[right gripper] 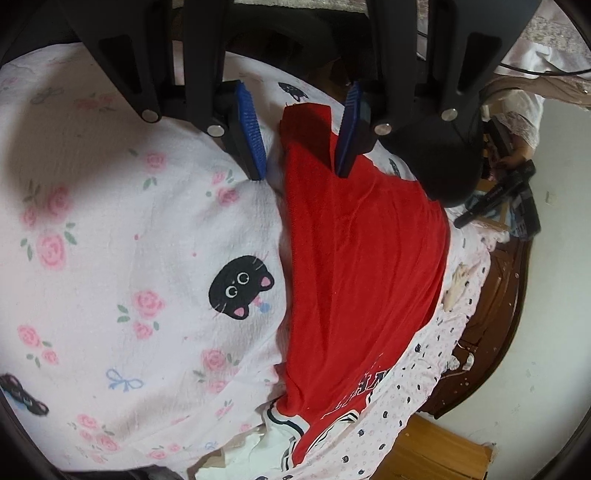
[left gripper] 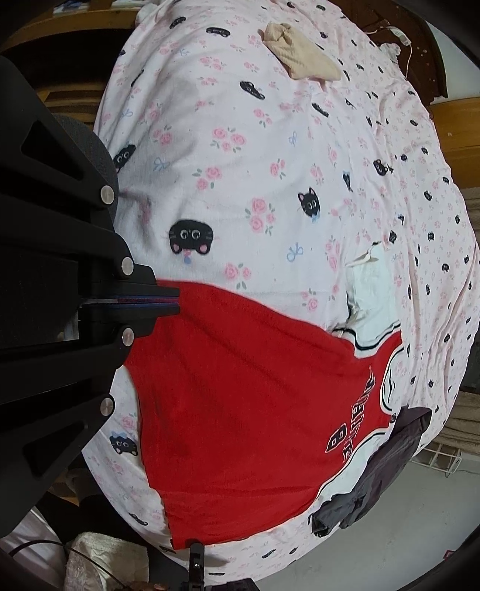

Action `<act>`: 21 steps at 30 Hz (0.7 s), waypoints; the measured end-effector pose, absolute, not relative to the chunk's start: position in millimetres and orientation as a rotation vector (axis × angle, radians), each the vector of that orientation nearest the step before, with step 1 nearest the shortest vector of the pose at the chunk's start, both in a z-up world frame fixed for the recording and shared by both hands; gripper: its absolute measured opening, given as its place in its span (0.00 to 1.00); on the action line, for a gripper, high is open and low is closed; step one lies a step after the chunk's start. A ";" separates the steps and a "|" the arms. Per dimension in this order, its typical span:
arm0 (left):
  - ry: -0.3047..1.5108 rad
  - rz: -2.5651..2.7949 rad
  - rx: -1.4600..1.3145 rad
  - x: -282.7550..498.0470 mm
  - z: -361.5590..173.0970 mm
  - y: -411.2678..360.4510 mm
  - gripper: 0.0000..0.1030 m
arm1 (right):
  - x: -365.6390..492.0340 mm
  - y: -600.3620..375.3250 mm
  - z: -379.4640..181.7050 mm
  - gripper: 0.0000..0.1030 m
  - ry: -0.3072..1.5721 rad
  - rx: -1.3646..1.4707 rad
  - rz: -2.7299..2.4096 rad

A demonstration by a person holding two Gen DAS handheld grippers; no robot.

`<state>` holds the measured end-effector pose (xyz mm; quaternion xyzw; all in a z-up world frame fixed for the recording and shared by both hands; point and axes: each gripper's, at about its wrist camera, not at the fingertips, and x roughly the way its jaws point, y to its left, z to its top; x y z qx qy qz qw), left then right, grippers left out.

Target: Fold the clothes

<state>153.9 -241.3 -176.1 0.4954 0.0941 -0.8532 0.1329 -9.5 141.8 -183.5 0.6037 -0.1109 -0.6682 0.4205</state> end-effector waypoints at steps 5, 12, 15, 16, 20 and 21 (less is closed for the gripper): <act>0.310 -2.496 1.429 152.8 -173.0 -242.6 0.01 | -11.6 143.7 -195.9 0.32 -0.401 1.552 -1.584; 0.322 -2.533 1.418 145.7 -161.6 -244.3 0.01 | -3.0 129.1 -193.2 0.03 -0.305 1.541 -1.579; 0.320 -2.538 1.420 144.0 -160.6 -245.1 0.01 | -1.3 128.1 -189.0 0.03 -0.273 1.544 -1.603; 0.322 -2.539 1.425 143.5 -161.6 -244.7 0.01 | -1.5 130.2 -188.1 0.03 -0.276 1.549 -1.601; 0.323 -2.520 1.464 139.1 -172.0 -243.1 0.01 | 0.2 141.4 -178.7 0.03 -0.252 1.560 -1.600; 0.324 -2.515 1.474 138.1 -174.6 -242.7 0.01 | -0.4 144.9 -174.6 0.03 -0.244 1.560 -1.604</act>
